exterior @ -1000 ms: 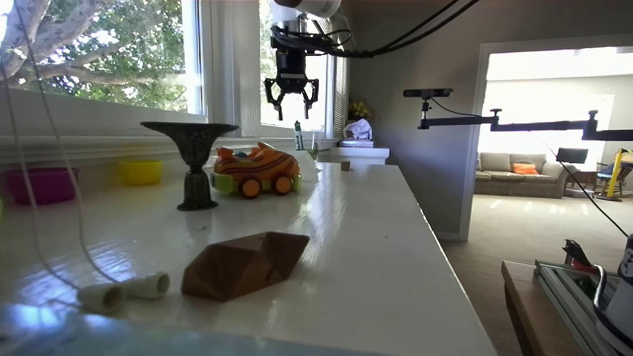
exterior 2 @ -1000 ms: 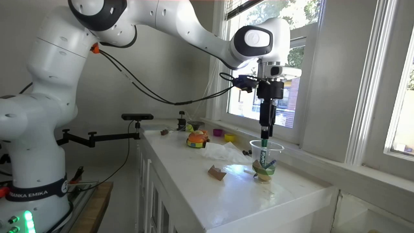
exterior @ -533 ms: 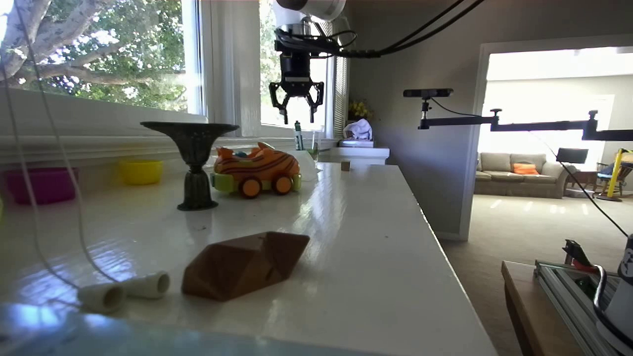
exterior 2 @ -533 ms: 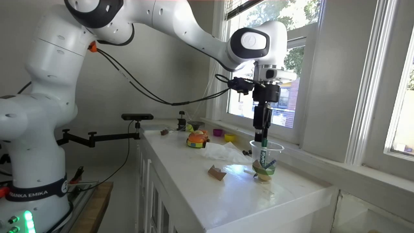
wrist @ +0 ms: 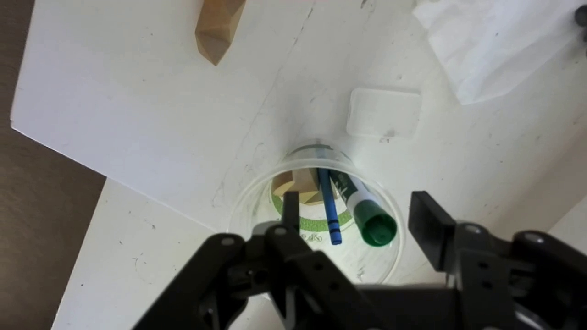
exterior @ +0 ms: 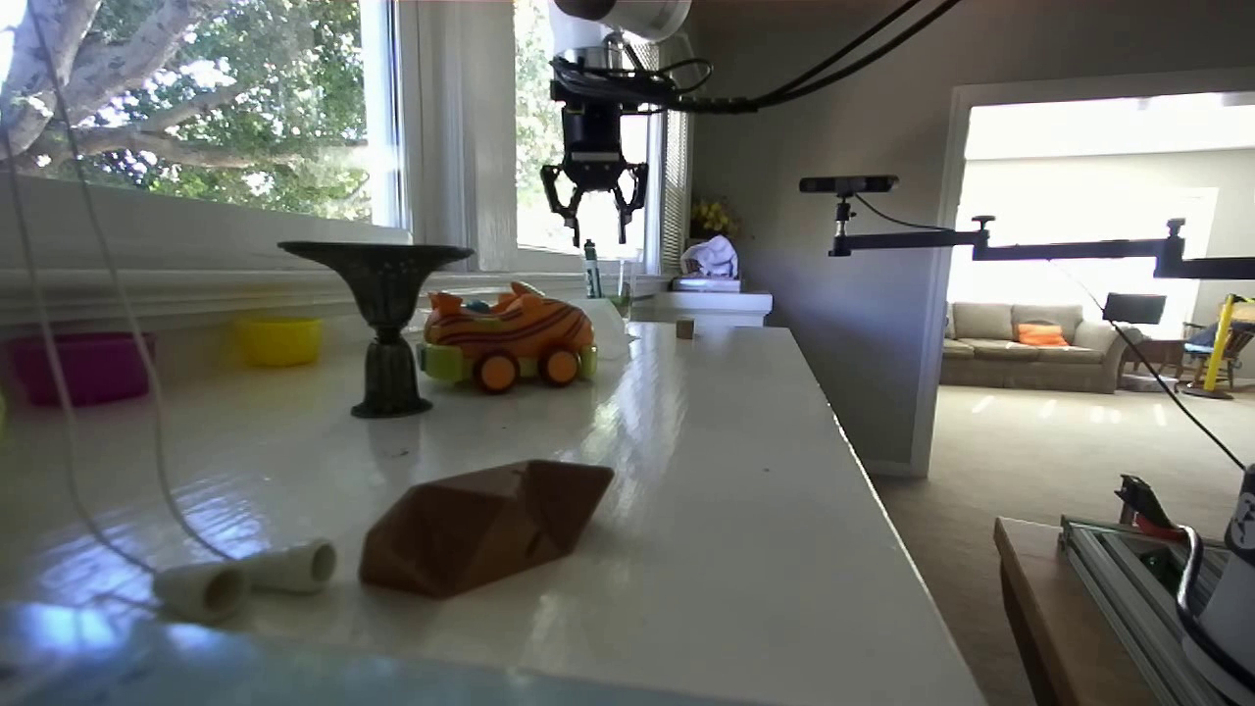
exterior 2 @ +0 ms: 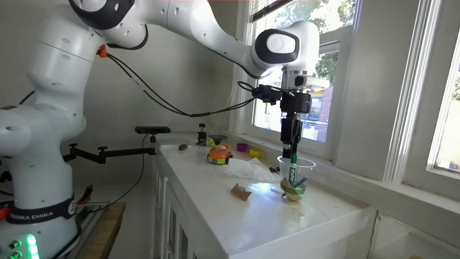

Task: Remove the marker from the plastic cup

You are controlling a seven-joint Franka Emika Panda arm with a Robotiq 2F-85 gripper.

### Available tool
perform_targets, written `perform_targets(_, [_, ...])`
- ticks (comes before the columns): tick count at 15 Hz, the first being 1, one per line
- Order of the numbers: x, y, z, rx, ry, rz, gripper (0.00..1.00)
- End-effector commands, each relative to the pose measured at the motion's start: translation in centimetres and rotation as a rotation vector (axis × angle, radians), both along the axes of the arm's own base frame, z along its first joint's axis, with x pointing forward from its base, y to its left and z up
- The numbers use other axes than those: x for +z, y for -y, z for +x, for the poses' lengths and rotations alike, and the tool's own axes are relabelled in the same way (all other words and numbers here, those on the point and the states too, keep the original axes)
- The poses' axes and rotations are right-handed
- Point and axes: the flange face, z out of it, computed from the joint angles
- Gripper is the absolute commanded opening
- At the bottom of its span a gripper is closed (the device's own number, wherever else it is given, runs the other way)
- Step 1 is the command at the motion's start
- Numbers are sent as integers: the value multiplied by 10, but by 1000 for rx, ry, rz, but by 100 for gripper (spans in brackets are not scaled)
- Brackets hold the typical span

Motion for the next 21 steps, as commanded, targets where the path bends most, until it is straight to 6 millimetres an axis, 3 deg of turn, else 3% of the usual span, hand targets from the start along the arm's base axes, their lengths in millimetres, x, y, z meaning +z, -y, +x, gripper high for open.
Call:
perform_targets(1, [5,-2,-8,-22,2,12,65])
perform_targets(6, [3,-3,-5,-18,4,11,59])
perform_targets(21, [0,0,7,-17,2,0,56])
